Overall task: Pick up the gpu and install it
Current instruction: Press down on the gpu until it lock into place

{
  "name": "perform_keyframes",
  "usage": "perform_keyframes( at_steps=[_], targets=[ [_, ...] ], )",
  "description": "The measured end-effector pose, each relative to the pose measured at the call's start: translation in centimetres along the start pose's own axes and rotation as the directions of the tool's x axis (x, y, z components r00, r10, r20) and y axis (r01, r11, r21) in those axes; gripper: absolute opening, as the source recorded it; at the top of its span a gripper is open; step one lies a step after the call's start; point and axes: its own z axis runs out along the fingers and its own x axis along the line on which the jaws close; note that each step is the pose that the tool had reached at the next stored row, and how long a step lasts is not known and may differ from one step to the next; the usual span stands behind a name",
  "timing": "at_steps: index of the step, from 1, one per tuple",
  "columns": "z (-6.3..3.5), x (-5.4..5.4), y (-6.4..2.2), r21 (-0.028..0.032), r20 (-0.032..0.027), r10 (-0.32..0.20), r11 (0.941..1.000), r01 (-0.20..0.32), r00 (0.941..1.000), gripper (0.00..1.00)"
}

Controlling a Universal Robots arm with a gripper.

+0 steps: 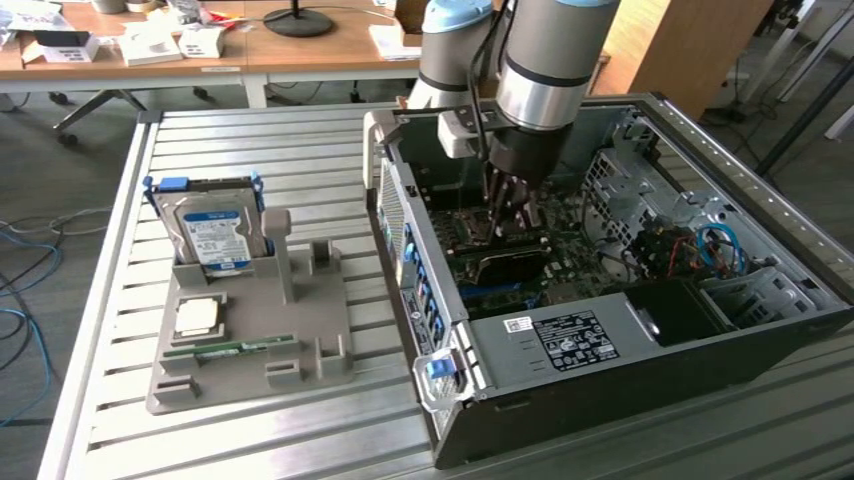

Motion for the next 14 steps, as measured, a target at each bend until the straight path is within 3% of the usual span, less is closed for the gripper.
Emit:
perform_keyframes(
  at_steps=[14],
  targets=[
    [0.74, 0.0, 0.02, -0.0001, -0.0003, 0.0, 1.0, 0.0, 1.0, 0.11]
  ],
)
